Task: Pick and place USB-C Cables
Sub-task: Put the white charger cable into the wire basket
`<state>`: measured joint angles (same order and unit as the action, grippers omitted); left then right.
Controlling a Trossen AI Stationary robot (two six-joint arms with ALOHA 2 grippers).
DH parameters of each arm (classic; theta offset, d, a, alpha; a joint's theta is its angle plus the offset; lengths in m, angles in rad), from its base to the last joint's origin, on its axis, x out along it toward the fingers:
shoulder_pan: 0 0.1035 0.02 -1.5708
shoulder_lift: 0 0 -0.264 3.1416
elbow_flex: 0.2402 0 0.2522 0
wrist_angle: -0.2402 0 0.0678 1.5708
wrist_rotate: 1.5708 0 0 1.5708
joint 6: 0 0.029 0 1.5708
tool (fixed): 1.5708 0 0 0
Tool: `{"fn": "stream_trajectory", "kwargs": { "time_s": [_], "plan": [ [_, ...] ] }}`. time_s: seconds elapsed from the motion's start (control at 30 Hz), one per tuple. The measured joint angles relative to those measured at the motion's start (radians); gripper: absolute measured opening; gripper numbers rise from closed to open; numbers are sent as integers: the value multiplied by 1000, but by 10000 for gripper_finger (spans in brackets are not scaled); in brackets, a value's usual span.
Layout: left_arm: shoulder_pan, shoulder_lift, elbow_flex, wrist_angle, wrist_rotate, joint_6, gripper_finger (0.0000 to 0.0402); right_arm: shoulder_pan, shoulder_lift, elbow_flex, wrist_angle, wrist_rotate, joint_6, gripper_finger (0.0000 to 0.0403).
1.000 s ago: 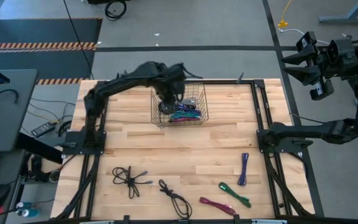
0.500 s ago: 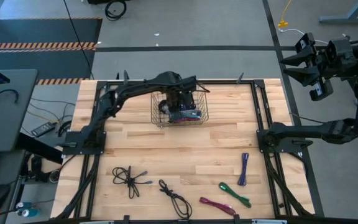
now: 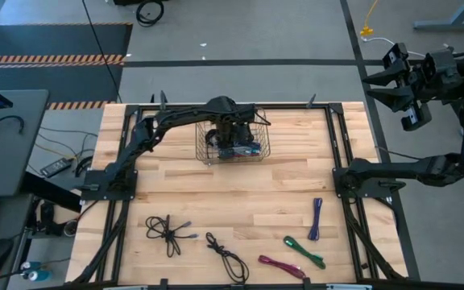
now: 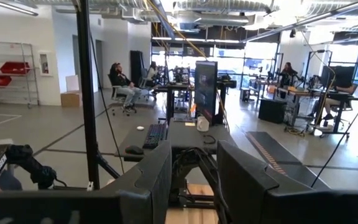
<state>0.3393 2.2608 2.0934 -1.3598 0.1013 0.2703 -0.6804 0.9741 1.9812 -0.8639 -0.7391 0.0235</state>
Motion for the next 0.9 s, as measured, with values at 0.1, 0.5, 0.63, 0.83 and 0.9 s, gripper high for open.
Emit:
{"fn": "stream_trajectory", "kwargs": {
  "time_s": [0.1, 0.5, 0.63, 0.83, 0.9],
  "plan": [
    [0, 0, -7, 0, -1, 0, 16, 0, 0, 0, -3, 0, 0, 135],
    [-7, 0, -7, 104, -32, -128, 16, 0, 0, 0, -6, 0, -18, 135],
    [-14, 0, -7, 126, -29, -128, 16, 0, 0, 0, -6, 0, -19, 135],
    [-14, 48, -6, 114, -25, -128, 16, 0, 0, 0, -8, -15, -16, 135],
    [-19, 72, -6, 105, -24, -128, 16, 0, 0, 0, -8, -18, -16, 135]
  ]
}}
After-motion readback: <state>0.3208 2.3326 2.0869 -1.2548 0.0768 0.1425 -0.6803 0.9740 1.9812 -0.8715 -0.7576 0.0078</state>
